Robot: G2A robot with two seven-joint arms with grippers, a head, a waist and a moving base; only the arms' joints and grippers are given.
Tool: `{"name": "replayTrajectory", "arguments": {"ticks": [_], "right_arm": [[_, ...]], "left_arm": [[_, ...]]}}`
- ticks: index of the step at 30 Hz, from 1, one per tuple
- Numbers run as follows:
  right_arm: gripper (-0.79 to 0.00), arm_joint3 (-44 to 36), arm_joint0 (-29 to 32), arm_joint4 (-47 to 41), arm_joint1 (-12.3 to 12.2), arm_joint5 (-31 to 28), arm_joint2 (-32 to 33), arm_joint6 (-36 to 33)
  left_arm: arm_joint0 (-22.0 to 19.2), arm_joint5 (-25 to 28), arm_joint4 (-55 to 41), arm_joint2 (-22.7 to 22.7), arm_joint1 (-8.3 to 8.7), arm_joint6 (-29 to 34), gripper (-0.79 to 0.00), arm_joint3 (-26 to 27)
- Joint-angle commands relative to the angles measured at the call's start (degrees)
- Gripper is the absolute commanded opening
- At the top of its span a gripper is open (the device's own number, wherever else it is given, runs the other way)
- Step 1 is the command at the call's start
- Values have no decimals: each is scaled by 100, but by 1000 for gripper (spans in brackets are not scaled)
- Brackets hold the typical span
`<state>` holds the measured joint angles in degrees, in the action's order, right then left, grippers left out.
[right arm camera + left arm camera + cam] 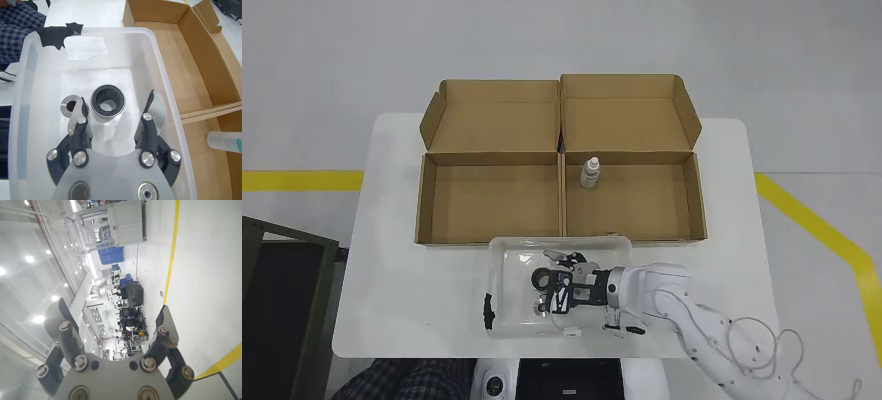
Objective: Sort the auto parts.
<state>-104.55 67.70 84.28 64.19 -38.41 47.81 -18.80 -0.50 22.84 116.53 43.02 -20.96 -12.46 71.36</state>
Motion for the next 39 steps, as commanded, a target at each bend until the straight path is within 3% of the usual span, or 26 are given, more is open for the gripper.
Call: {"name": "replayTrajectory", "arguments": {"ticks": [1, 25, 30, 35, 39], "right_arm": [[-259, 70, -34, -11, 11, 12, -12, 0], [-320, 824, -486, -142, 267, 62, -547, 165], [-443, 943, -563, -186, 315, 49, -611, 219], [-785, 937, -573, -191, 322, 0, -577, 317], [-785, 784, -483, -132, 288, -53, -479, 414]], "left_arm": [[0, 0, 0, 0, 0, 0, 0, 0], [0, 0, 0, 0, 0, 0, 0, 0], [0, 0, 0, 0, 0, 0, 0, 0], [0, 0, 0, 0, 0, 0, 0, 0], [0, 0, 0, 0, 0, 0, 0, 0]]}}
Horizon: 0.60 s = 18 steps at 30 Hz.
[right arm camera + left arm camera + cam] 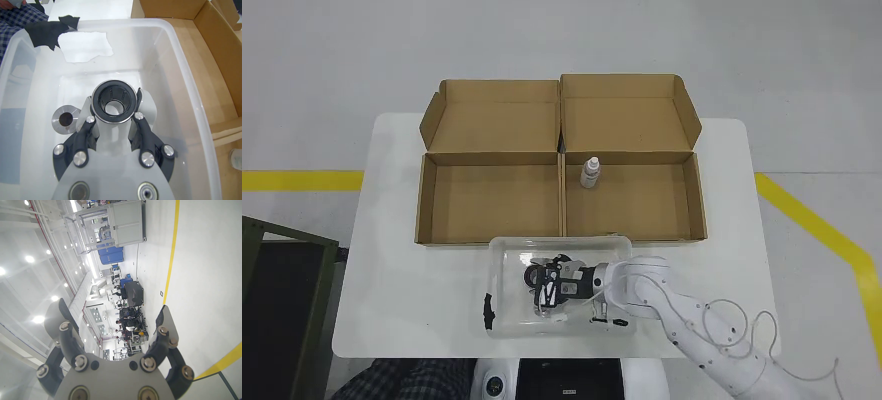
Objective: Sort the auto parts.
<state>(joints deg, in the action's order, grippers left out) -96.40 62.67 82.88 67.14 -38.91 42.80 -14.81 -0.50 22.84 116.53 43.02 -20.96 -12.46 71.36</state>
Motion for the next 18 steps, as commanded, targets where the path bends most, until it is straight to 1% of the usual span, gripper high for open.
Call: {"name": "replayTrajectory", "arguments": {"ticks": [1, 8, 18], "right_arm": [[-785, -83, 48, 2, -18, -22, 55, 50], [-785, -650, 300, -30, -133, -178, 444, 222], [-785, -1595, 841, -261, -338, -259, 1348, 536]], "left_arm": [[0, 0, 0, 0, 0, 0, 0, 0], [0, 0, 0, 0, 0, 0, 0, 0], [0, 0, 0, 0, 0, 0, 0, 0]]}}
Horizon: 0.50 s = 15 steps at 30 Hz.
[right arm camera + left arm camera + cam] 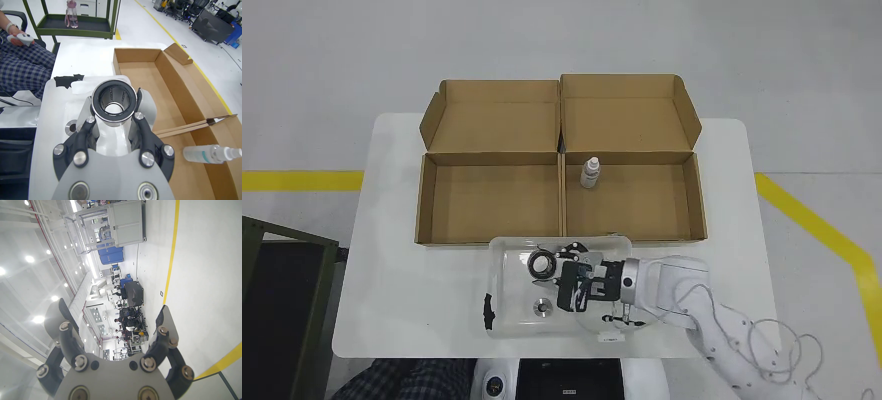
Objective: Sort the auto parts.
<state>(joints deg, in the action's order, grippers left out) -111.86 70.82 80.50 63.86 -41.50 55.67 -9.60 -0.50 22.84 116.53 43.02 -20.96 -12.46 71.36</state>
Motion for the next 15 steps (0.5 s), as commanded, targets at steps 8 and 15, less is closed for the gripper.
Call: {"name": "replayTrajectory", "arguments": {"ticks": [8, 15], "right_arm": [[-785, -365, 262, -478, -72, -45, 456, 222], [-785, -362, 269, -731, -74, 43, 531, 196]], "left_arm": [[0, 0, 0, 0, 0, 0, 0, 0], [0, 0, 0, 0, 0, 0, 0, 0]]}}
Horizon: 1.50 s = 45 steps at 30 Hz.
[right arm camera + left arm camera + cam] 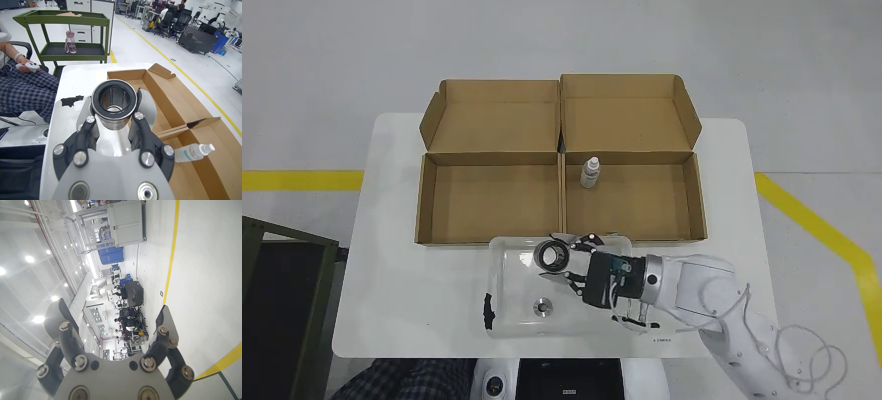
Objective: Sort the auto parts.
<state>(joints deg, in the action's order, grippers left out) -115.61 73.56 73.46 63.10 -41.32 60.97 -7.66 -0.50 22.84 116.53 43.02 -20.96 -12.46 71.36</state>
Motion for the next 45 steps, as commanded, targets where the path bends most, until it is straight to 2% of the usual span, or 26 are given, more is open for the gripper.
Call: {"name": "replayTrajectory", "arguments": {"ticks": [1, 27, 34, 45], "right_arm": [[-785, 20, -12, -41, 4, 32, -3, -5], [-785, 130, -28, -112, 23, 155, -65, -5], [-785, 586, -575, -424, 141, 324, -420, -280], [-785, 1228, -1606, -1179, 393, 896, -974, -1392]], "left_arm": [[0, 0, 0, 0, 0, 0, 0, 0], [0, 0, 0, 0, 0, 0, 0, 0], [0, 0, 0, 0, 0, 0, 0, 0], [0, 0, 0, 0, 0, 0, 0, 0]]}}
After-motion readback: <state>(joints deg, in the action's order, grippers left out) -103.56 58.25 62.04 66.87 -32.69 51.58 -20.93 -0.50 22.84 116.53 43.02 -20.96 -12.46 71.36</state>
